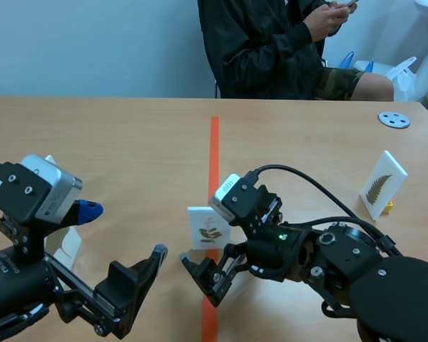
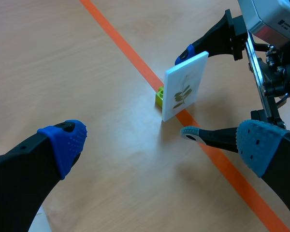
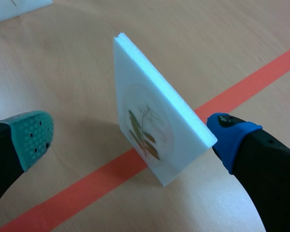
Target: Sort the leaf by its shape. The table is split by an orange tape line. A compound leaf with several leaflets goes to the left side, a simple leaf with one blade goes to the right side. Return to the home posture when a red brick is placed on the table.
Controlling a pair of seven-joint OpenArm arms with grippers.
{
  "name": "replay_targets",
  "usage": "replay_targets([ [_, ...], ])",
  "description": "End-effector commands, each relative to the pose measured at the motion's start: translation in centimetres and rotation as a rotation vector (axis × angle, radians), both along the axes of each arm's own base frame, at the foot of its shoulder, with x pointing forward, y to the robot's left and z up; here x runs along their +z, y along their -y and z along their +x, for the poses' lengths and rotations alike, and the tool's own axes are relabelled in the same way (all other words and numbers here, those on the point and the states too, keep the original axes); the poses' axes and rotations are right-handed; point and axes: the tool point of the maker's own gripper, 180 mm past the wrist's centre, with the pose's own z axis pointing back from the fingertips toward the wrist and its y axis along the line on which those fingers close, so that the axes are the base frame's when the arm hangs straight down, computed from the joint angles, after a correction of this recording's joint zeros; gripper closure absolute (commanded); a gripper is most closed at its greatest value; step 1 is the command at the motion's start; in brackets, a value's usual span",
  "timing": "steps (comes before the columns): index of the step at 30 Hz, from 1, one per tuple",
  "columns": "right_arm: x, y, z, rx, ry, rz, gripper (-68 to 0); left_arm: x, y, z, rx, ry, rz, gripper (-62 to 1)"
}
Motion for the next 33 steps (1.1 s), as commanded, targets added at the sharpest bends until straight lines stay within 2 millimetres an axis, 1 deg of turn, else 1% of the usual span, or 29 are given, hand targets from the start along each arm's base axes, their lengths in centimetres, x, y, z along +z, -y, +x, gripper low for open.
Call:
replay_targets([
  [1, 0.9, 0.0, 0.6, 0.005, 0.035, 0.011, -62.0, 0.9, 0.2, 0.3, 0.001, 0.027, -0.022, -62.3],
  [3, 0.9, -0.1, 0.5, 0.009, 0.034, 0.011, -57.1, 0.9, 0.2, 0.3, 0.001, 0.027, -0.022, -62.3],
  [4, 0.9, -0.2, 0.5, 0.012, 0.033, 0.011, -53.4, 0.9, 0.2, 0.3, 0.001, 0.027, -0.022, -62.3],
  [7, 0.9, -0.2, 0.4, 0.014, 0.031, 0.012, -38.9, 0.9, 0.2, 0.3, 0.001, 0.027, -0.021, -62.3],
  [8, 0.8, -0.2, 0.4, 0.013, 0.031, 0.011, -36.0, 0.9, 0.2, 0.3, 0.001, 0.027, -0.021, -62.3],
  [12, 0.8, -0.2, 0.4, 0.013, 0.031, 0.011, -32.8, 0.9, 0.2, 0.3, 0.001, 0.027, -0.021, -62.3],
  [17, 0.8, -0.1, 0.4, 0.013, 0.031, 0.008, -20.6, 0.9, 0.2, 0.3, 0.001, 0.027, -0.021, -62.3],
  [22, 0.8, -0.1, 0.4, 0.013, 0.031, 0.008, -15.3, 0.9, 0.1, 0.3, 0.003, 0.028, -0.020, -62.3],
  [26, 1.0, -0.1, 0.4, 0.014, 0.039, 0.019, -7.2, 0.9, -0.2, 0.5, 0.012, 0.032, -0.014, -62.3],
  [29, 1.3, -0.1, 0.5, 0.012, 0.049, 0.032, -4.7, 1.0, -0.6, 0.6, 0.020, 0.036, -0.009, -62.3],
  [31, 2.0, -0.2, 0.6, 0.016, 0.072, 0.059, -3.2, 1.0, -0.7, 0.7, 0.023, 0.037, -0.006, -62.3],
  [33, 2.9, -0.2, 0.5, 0.023, 0.099, 0.074, -3.2, 1.0, -0.8, 0.7, 0.026, 0.038, -0.004, -62.3],
])
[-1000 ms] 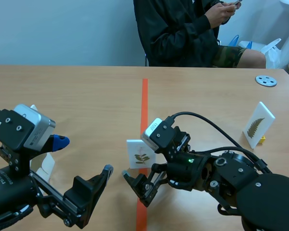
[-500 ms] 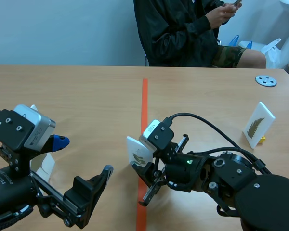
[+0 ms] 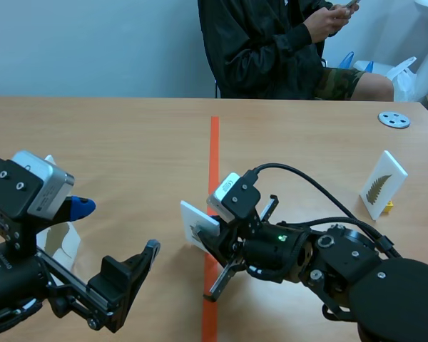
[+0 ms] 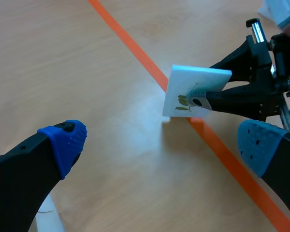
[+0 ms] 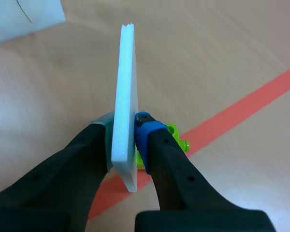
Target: Sort the leaf by its shape. The table is split by an orange tape line. A compound leaf with several leaflets goes to the left side, a simple leaf with one blade goes to the right side. Return to the home posture when a red brick is placed on the table.
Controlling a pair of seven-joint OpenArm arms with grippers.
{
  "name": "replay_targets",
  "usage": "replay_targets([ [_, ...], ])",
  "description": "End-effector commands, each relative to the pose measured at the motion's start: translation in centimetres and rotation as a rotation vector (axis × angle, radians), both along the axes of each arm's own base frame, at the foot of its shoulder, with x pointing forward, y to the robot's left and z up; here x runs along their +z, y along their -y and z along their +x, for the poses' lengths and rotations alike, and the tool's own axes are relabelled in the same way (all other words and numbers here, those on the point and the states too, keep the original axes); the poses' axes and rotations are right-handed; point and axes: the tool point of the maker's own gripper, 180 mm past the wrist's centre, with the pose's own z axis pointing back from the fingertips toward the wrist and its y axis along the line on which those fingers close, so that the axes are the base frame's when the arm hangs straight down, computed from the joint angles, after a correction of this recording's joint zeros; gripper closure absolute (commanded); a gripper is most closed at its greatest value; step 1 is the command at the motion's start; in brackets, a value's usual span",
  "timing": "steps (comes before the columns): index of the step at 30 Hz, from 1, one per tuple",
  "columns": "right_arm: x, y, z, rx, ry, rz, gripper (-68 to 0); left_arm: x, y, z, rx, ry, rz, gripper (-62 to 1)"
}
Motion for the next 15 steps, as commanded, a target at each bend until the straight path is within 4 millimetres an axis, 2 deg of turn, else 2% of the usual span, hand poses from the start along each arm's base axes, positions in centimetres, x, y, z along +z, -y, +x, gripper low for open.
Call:
replay_targets([
  [1, 2.0, 0.3, 0.7, 0.002, 0.062, 0.023, -3.2, 0.9, 0.0, 0.3, 0.006, 0.029, -0.018, -62.3],
  [4, 3.3, 0.9, 0.3, 0.004, 0.089, 0.033, -3.2, 0.9, 0.0, 0.3, 0.008, 0.029, -0.017, -62.3],
  [8, 4.8, 2.9, -0.1, -0.046, 0.114, 0.041, -3.2, 0.9, 0.0, 0.3, 0.008, 0.029, -0.017, -62.3],
  [15, 7.5, 8.1, -0.4, -0.213, 0.109, 0.084, -3.3, 0.9, 0.0, 0.3, 0.007, 0.029, -0.018, -62.3],
])
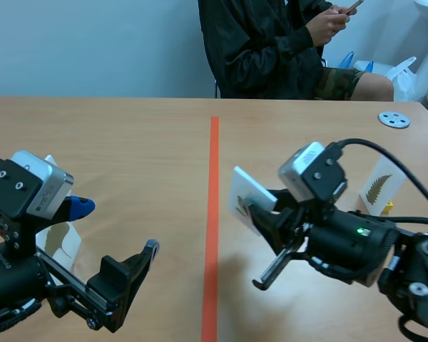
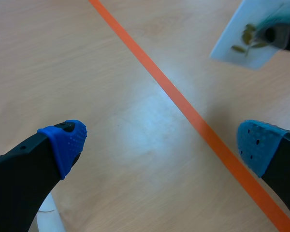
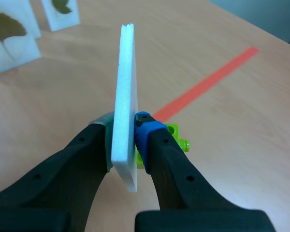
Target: Sort the leaf by its shape. The table is split by an orange tape line. A compound leaf with several leaflets goes to the left side, a simple leaf with one blade goes to the right side. Return to the home posture when a red brick is placed on the table.
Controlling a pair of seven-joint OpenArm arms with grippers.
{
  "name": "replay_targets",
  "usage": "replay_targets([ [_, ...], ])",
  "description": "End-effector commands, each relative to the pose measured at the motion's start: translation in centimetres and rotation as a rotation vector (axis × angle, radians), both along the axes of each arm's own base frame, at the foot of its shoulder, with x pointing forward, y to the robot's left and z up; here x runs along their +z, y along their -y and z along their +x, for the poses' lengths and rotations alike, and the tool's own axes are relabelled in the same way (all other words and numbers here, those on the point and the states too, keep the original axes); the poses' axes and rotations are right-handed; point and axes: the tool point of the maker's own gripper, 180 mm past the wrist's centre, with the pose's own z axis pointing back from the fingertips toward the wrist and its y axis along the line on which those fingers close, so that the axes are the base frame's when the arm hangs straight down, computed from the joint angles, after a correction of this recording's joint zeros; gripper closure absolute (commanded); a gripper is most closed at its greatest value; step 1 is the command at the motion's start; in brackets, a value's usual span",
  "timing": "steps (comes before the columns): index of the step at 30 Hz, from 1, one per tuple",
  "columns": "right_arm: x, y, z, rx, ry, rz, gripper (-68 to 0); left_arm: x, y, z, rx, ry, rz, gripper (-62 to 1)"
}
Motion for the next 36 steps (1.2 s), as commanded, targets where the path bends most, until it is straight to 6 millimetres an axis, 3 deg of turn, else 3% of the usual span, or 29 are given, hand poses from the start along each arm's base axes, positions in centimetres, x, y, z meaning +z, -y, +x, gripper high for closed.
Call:
replay_targets([
  [1, 1.3, 1.6, 0.7, -0.054, 0.020, 0.036, -3.3, 0.9, 0.2, 0.2, -0.003, 0.027, -0.022, -62.3],
  [10, 2.4, 10.7, 2.4, -0.344, -0.033, 0.080, -3.3, 0.9, 0.3, 0.1, -0.010, 0.025, -0.023, -62.3],
  [14, 2.9, 13.7, 2.8, -0.431, -0.039, 0.091, -3.3, 0.9, 0.3, 0.1, -0.010, 0.025, -0.023, -62.3],
  [19, 2.0, 17.1, 3.3, -0.568, -0.054, 0.056, -3.3, 0.9, 0.3, 0.1, -0.010, 0.025, -0.023, -62.3],
  [36, -4.1, 21.1, 6.2, -0.719, -0.203, 0.128, -3.3, 0.9, 0.3, 0.2, -0.009, 0.026, -0.023, -62.3],
])
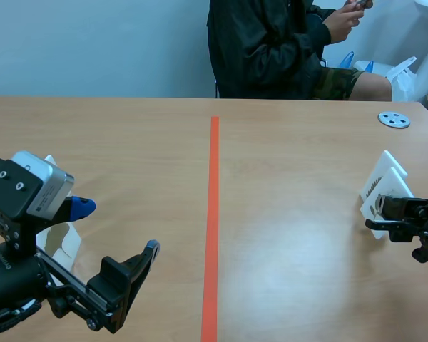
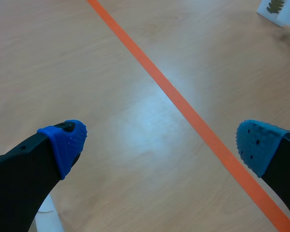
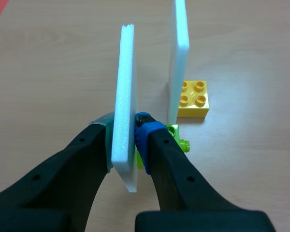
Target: Sort the leaf by its shape. The table is split by an orange tape line. A compound leaf with several leaflets goes to the left side, a simple leaf with one blade goes to the right side. Return to the home posture when a red brick is placed on the table.
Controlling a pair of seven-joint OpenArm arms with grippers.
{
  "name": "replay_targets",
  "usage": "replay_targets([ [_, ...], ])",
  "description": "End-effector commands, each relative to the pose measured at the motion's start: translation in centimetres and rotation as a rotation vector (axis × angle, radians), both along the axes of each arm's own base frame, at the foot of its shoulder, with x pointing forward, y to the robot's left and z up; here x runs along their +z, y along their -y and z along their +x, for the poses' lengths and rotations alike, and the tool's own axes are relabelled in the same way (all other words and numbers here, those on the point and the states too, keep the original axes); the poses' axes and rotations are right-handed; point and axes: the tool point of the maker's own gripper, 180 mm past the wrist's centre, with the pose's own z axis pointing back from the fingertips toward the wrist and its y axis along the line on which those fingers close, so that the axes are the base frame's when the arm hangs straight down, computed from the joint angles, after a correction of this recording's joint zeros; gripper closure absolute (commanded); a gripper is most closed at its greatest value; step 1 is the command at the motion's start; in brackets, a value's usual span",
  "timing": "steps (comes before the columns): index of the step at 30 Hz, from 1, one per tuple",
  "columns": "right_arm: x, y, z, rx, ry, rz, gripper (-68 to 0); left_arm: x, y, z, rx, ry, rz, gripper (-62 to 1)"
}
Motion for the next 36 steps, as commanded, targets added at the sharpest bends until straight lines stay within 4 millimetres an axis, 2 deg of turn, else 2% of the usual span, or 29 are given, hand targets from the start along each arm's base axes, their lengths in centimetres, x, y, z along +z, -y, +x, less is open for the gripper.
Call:
replay_targets([
  [1, 1.6, 0.6, 1.1, -0.018, 0.053, -0.009, -3.3, 0.9, 0.2, 0.2, -0.002, 0.027, -0.021, -62.3],
  [12, 0.1, 1.4, 0.3, -0.070, 0.012, -0.016, -4.0, 0.9, 0.2, 0.2, -0.002, 0.027, -0.021, -62.3],
  [21, -0.1, 1.4, 0.2, -0.061, -0.001, -0.032, -4.3, 1.0, 0.2, 0.3, -0.002, 0.033, -0.025, -62.3],
  [24, -0.2, 1.4, 0.2, -0.057, -0.004, -0.040, -11.3, 1.0, 0.2, 0.3, -0.002, 0.033, -0.025, -62.3],
  [30, 0.5, 1.4, 0.5, -0.060, 0.039, -0.039, -30.5, 1.0, 0.2, 0.3, -0.002, 0.033, -0.025, -62.3],
  [36, 2.0, 0.6, 1.0, -0.017, 0.082, -0.034, -39.3, 1.0, 0.2, 0.3, -0.002, 0.033, -0.025, -62.3],
])
